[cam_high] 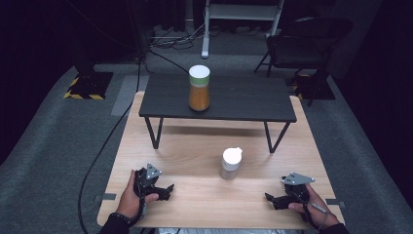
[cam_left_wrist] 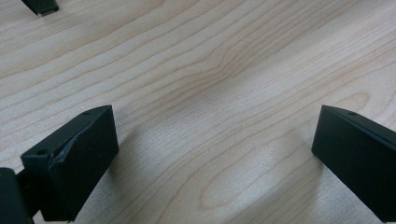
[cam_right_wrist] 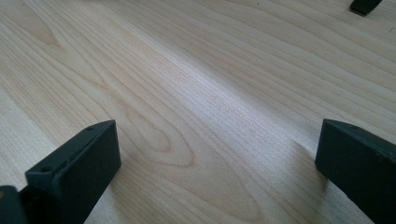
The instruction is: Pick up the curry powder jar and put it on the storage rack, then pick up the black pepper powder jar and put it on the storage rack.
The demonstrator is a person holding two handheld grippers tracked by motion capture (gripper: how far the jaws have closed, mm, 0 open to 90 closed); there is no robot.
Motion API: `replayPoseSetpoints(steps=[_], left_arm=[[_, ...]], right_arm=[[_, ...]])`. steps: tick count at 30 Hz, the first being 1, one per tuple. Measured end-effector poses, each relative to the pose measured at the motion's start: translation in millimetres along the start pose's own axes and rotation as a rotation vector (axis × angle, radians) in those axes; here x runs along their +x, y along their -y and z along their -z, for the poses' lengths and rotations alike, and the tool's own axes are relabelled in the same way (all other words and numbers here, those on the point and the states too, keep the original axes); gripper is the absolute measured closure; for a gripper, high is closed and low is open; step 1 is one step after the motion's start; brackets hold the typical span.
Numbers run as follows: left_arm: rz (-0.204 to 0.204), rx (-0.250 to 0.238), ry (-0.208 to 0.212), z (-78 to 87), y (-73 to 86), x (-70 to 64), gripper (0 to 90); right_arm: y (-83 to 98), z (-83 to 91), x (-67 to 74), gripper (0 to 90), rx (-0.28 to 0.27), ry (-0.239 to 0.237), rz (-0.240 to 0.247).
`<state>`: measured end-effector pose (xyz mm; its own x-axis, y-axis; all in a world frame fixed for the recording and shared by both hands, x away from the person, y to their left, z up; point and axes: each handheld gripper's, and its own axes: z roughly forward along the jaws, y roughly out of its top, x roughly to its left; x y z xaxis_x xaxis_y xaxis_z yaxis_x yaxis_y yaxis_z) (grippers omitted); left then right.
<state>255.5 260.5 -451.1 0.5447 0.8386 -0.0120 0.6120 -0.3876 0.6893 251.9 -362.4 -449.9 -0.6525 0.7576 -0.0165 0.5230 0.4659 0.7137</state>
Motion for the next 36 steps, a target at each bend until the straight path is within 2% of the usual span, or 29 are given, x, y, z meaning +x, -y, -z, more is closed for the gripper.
replayPoseSetpoints(steps=[25, 36], left_arm=[[-0.005, -0.001, 0.005, -0.3, -0.1, 1.1, 0.4], [-0.009, 0.0, 0.006, -0.3, -0.4, 1.7, 0.5]], right_arm=[[-0.1, -0.1, -0.1, 0.0, 0.0, -0.001, 0.001], [-6.6, 1.3, 6.5, 1.2, 0.023, 0.028, 0.001]])
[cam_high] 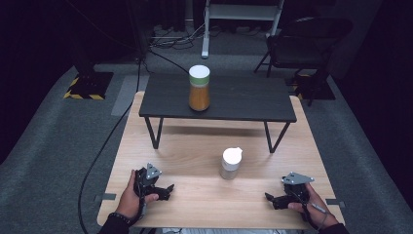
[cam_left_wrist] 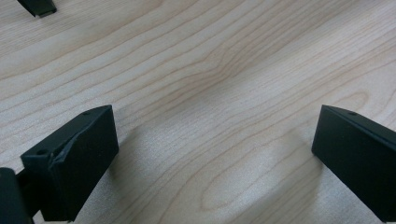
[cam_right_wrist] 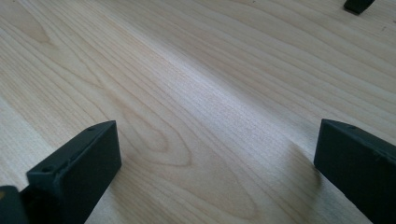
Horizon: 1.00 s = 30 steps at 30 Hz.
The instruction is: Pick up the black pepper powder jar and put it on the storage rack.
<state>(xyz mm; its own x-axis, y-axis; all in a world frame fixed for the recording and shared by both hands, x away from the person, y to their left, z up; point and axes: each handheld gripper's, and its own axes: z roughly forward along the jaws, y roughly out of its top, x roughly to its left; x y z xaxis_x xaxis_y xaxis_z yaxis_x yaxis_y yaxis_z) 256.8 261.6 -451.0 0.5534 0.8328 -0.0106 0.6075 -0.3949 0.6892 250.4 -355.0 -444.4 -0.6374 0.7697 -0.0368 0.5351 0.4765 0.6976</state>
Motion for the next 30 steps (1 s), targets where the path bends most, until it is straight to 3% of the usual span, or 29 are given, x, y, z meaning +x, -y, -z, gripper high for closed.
replayPoseSetpoints(steps=[8, 17, 23, 30], left_arm=[[0.0, 0.0, 0.0, 0.0, 0.0, 0.0, 0.5], [0.001, 0.0, 0.0, 0.0, 0.1, -0.1, 0.4], [0.0, 0.0, 0.0, 0.0, 0.0, 0.0, 0.5], [0.0, 0.0, 0.0, 0.0, 0.0, 0.0, 0.4]], right_arm=[[-2.3, 6.7, 8.2, 1.4, -0.034, 0.029, -0.012], [-4.9, 12.9, 20.4, 1.8, -0.108, 0.037, -0.042], [-6.0, 12.9, 30.9, 2.0, -0.141, 0.071, -0.039], [-9.8, 12.3, 43.1, 2.0, -0.197, 0.103, -0.071]])
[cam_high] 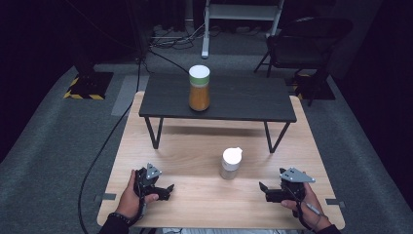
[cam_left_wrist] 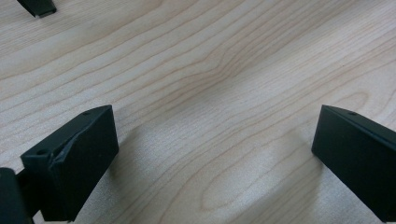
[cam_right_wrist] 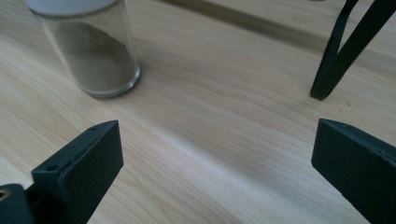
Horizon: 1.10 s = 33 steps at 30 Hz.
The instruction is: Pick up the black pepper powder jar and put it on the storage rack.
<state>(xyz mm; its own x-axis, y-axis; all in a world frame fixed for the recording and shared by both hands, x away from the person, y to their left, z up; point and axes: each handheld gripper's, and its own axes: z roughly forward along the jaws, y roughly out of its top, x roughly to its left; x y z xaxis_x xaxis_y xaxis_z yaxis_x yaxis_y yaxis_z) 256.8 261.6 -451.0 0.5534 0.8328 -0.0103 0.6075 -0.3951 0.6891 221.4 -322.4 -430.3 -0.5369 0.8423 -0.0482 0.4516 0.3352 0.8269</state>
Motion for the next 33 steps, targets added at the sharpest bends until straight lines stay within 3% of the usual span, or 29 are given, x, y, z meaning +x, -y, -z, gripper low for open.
replayPoseSetpoints(steps=[21, 33], left_arm=[[0.0, 0.0, 0.0, 0.0, 0.0, 0.0, 0.5], [0.0, -0.001, 0.001, -0.1, 0.2, 0.1, 0.4]], right_arm=[[-13.3, -22.1, 27.0, 2.5, -0.036, 0.001, 0.0], [-15.8, -34.7, 34.2, 2.7, -0.056, -0.033, -0.022]])
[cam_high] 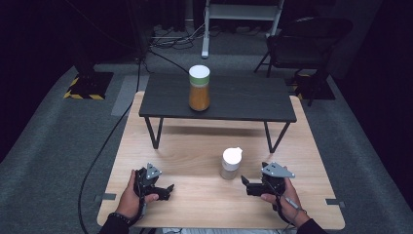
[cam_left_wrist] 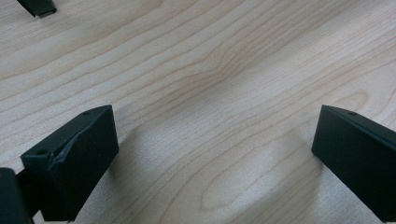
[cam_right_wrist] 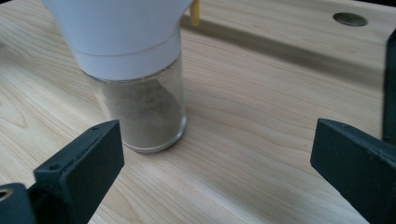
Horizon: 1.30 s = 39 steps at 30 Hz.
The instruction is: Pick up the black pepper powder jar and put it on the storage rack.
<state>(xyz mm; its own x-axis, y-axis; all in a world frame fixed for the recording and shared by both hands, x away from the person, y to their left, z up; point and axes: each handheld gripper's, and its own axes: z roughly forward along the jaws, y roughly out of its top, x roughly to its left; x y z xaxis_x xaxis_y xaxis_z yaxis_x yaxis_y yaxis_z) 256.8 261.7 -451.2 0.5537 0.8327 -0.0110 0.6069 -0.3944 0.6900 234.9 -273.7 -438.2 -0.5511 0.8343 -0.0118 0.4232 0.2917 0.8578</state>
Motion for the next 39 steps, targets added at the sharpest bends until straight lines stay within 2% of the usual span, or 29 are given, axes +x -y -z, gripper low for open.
replayPoseSetpoints(steps=[8, 15, 21, 28, 34, 39], left_arm=[[0.0, 0.001, 0.0, 0.0, -0.1, 0.0, 0.4], [0.0, 0.0, 0.002, -0.1, 0.0, 0.3, 0.4], [0.0, 0.001, 0.003, -0.1, -0.1, 0.5, 0.4], [0.0, 0.001, 0.003, -0.2, -0.2, 0.6, 0.4], [0.0, 0.001, 0.005, -0.2, -0.3, 0.8, 0.4], [0.0, 0.001, 0.005, -0.2, -0.3, 0.9, 0.4]], right_arm=[[-0.4, -12.2, 5.4, 2.9, -0.012, -0.047, 0.001], [-0.7, -24.6, 14.2, 3.4, -0.021, -0.06, 0.013], [-1.0, -34.1, 17.7, 3.5, -0.033, -0.071, 0.004], [1.6, -48.7, 18.2, 4.1, -0.044, -0.11, -0.042], [0.4, -56.0, 22.2, 4.7, -0.056, -0.112, -0.071], [-0.2, -62.3, 20.9, 7.3, -0.074, -0.116, -0.115]])
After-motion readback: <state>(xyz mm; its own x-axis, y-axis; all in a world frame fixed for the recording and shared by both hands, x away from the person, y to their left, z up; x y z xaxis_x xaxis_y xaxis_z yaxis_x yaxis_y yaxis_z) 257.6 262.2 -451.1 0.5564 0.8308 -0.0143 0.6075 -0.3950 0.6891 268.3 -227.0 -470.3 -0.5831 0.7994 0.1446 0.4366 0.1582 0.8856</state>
